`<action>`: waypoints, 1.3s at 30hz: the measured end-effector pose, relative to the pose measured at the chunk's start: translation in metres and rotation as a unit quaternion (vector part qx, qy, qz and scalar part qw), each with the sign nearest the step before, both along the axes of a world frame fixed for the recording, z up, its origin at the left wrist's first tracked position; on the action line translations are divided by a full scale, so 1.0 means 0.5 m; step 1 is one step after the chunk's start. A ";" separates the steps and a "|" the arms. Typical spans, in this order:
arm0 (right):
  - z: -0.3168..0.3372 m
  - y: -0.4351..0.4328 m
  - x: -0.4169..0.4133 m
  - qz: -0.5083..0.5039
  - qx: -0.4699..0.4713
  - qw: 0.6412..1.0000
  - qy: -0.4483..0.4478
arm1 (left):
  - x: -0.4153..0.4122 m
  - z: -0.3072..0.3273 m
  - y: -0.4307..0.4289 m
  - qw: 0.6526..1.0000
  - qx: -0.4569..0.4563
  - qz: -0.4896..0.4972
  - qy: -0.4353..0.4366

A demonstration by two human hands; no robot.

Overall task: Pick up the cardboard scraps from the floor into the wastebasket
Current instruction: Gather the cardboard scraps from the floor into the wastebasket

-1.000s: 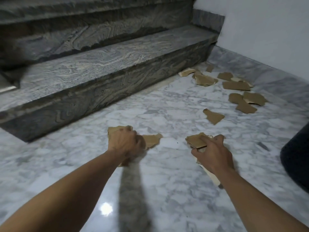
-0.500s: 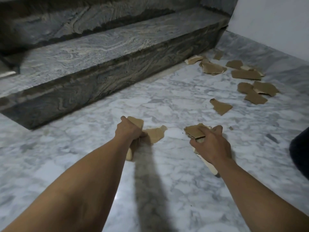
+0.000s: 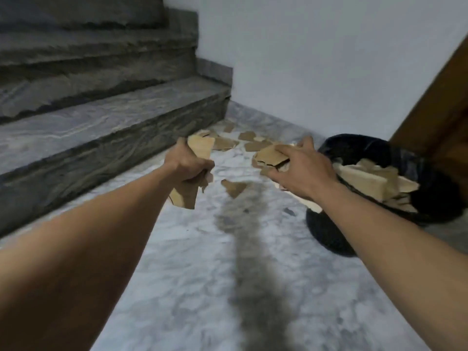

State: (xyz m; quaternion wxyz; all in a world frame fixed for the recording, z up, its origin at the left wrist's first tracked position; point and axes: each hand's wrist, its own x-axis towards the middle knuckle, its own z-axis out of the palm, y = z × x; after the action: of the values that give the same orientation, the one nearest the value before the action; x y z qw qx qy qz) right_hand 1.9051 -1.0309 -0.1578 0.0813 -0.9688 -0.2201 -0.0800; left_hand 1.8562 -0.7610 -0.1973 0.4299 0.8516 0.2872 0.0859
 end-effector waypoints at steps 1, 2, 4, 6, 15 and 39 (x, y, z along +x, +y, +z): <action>0.035 -0.037 0.008 -0.013 0.008 1.000 -0.014 | 0.033 0.035 -0.035 1.000 -0.002 -0.012 -0.026; 0.066 -0.075 0.018 -0.031 0.019 0.999 -0.024 | 0.060 0.074 -0.076 0.999 -0.002 -0.026 -0.047; 0.117 -0.159 0.041 -0.080 0.036 0.995 -0.037 | 0.112 0.146 -0.159 0.994 0.011 -0.056 -0.090; 0.155 -0.244 0.068 -0.141 0.047 0.988 -0.041 | 0.151 0.214 -0.255 0.988 0.028 -0.089 -0.120; 0.153 -0.481 0.175 -0.238 0.171 0.956 0.022 | 0.320 0.265 -0.612 0.956 0.144 -0.250 -0.046; 0.152 -0.219 0.269 -0.135 0.140 0.979 0.055 | 0.455 0.058 -0.230 0.897 0.312 -0.293 0.106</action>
State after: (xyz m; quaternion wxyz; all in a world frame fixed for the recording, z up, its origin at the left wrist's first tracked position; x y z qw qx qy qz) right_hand 2.0396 -1.1405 -0.0816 0.2163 -0.9716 -0.0692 -0.0664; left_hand 2.0840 -0.8762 -0.1685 0.1143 0.9918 0.0268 -0.0498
